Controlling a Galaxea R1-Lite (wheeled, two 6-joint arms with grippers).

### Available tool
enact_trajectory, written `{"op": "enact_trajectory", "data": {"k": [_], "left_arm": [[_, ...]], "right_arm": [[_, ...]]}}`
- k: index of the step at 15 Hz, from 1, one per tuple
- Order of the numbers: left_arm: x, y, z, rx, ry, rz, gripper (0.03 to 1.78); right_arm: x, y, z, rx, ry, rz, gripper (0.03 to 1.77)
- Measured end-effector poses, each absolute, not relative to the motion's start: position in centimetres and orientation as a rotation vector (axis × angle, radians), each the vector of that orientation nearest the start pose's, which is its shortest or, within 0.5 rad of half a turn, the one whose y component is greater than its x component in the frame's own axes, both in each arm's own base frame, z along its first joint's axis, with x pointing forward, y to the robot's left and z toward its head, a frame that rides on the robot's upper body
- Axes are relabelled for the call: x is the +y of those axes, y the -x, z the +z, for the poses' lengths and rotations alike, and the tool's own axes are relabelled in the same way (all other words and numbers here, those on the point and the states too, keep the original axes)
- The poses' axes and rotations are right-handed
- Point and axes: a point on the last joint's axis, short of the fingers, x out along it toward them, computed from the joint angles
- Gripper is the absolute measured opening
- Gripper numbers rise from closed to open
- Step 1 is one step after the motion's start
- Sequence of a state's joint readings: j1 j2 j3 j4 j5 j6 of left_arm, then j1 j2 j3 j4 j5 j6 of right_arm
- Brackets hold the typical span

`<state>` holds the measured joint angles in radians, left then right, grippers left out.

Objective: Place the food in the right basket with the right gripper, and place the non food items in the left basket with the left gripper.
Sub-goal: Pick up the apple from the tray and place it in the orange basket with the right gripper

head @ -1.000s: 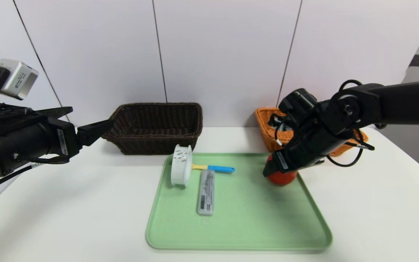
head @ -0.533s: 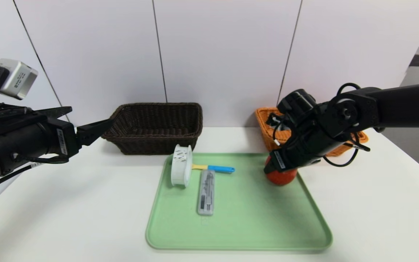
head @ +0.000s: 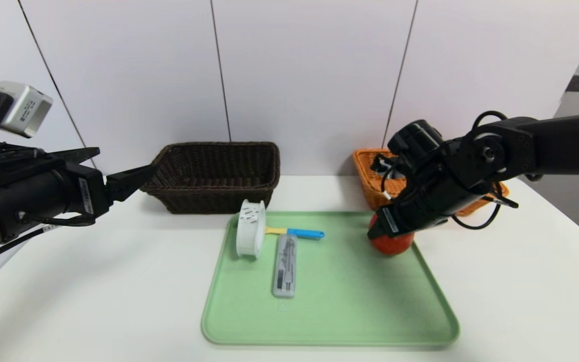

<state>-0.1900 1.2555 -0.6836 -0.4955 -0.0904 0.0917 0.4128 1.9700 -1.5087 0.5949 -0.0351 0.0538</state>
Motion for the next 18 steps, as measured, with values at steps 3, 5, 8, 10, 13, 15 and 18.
{"op": "enact_trajectory", "data": {"k": [3, 5, 8, 10, 13, 15, 18], "left_arm": [[-3.9, -19.3, 24.5, 0.068, -0.095, -0.284, 1.69], [-3.9, -19.3, 24.4, 0.072, -0.095, -0.284, 1.69], [-3.9, -19.4, 24.4, 0.074, -0.094, -0.284, 1.69], [-3.9, -19.3, 24.4, 0.074, -0.095, -0.284, 1.69], [-3.9, -19.2, 24.4, 0.072, -0.095, -0.284, 1.69], [-3.9, -19.1, 24.5, 0.068, -0.095, -0.283, 1.69], [-3.7, -18.8, 24.7, 0.059, -0.096, -0.278, 1.69]], "right_arm": [[14.1, -31.8, 19.5, 0.99, 0.197, 0.341, 1.2], [14.2, -30.8, 20.9, 0.95, 0.192, 0.362, 1.2], [14.2, -29.3, 23.5, 0.865, 0.173, 0.392, 1.2], [14.0, -28.8, 25.3, 0.797, 0.159, 0.398, 1.19], [13.1, -29.2, 27.8, 0.666, 0.136, 0.382, 1.19], [12.2, -30.4, 29.1, 0.562, 0.133, 0.356, 1.19], [10.4, -32.6, 30.4, 0.437, 0.142, 0.295, 1.19]]}}
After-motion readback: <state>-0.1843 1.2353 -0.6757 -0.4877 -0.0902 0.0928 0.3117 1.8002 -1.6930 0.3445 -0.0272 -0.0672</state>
